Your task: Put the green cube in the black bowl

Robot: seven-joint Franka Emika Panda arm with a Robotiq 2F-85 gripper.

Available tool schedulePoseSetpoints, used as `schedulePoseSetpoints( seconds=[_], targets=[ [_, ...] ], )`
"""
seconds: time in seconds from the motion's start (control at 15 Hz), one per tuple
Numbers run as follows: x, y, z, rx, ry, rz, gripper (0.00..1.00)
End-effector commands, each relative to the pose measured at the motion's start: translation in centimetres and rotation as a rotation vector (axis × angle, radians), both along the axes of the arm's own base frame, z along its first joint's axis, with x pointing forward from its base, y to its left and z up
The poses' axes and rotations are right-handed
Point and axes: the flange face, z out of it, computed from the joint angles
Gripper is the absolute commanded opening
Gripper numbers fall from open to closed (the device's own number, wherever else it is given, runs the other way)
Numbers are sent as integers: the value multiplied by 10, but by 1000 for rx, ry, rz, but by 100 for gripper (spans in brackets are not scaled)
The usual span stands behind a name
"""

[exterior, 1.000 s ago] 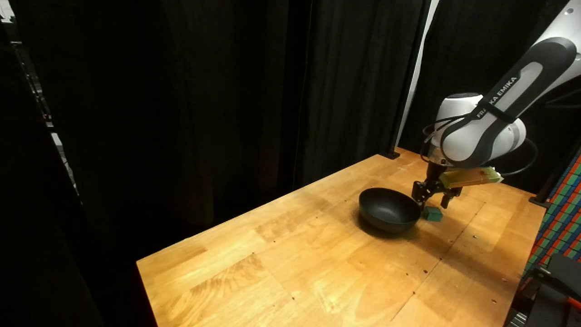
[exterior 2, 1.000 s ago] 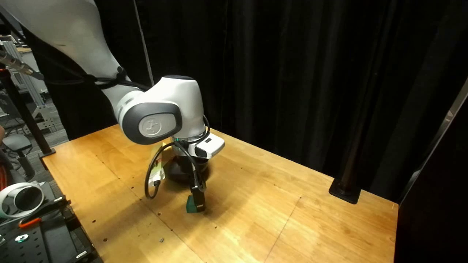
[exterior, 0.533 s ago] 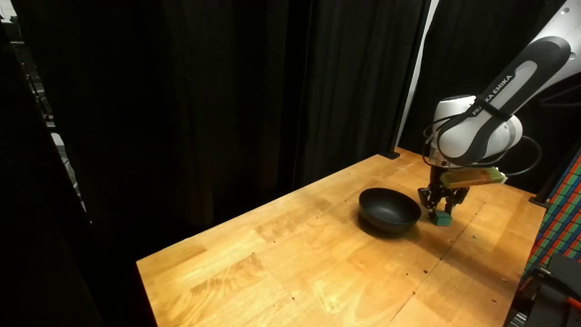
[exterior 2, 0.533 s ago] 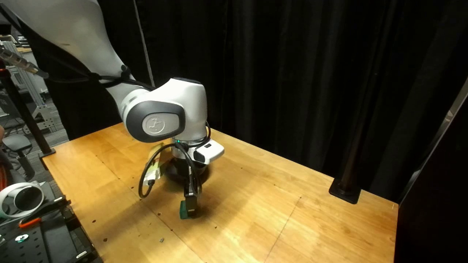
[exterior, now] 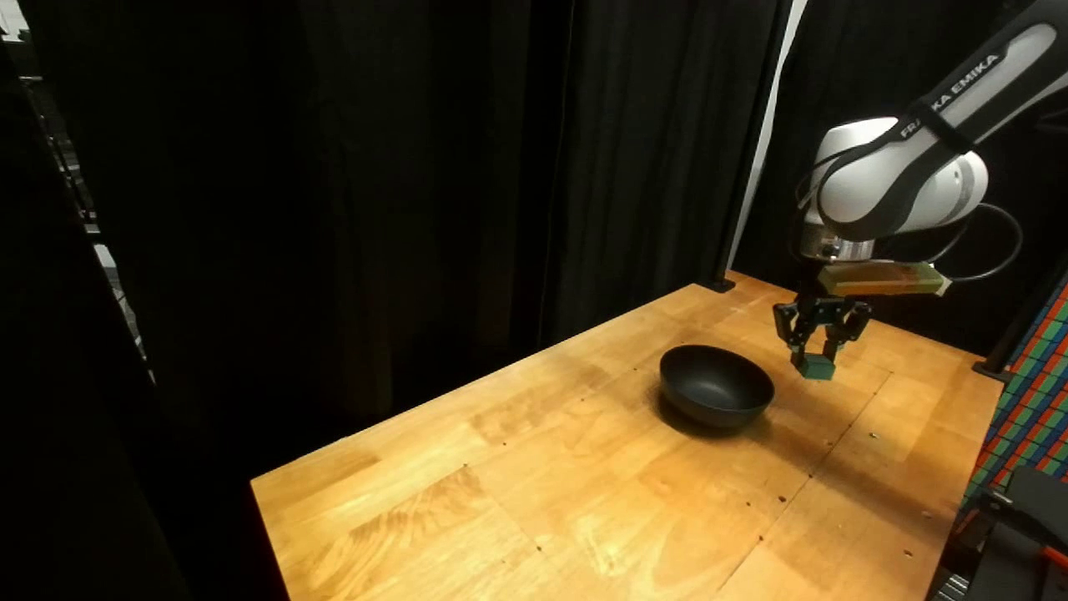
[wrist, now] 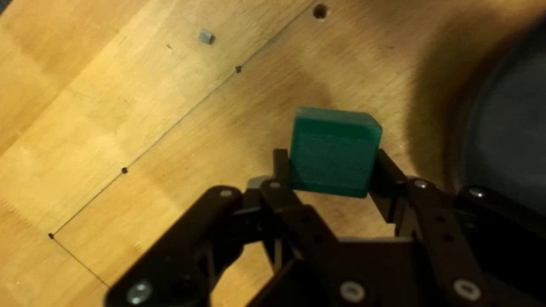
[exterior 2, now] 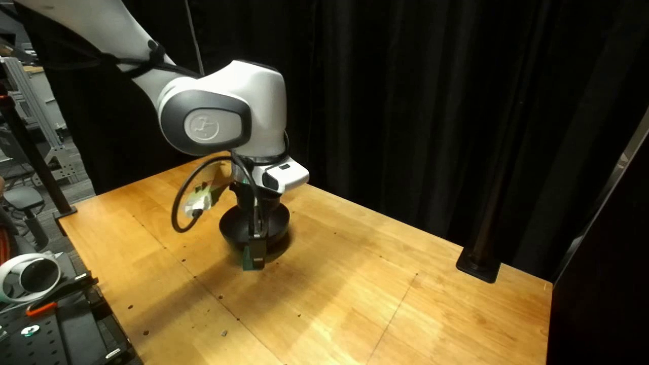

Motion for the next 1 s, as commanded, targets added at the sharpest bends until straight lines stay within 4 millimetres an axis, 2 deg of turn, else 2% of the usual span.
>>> schedulePoseSetpoints(
  seconds=[0.0,0.2,0.4,0.47,0.53,0.67,0.73,0.87,0.93],
  targets=[
    [-3,29,38,117,-83,-18,23],
    [3,66,41,182,-128,-1,23],
    [12,100,34,184,-197,34,23],
    [14,108,30,181,-210,42,51],
    [15,113,28,171,-228,44,73],
    [15,114,25,175,-197,45,78],
    [11,107,22,201,-124,37,85],
    [-4,93,16,267,-13,35,98],
    [-15,84,13,316,42,38,100]
  ],
)
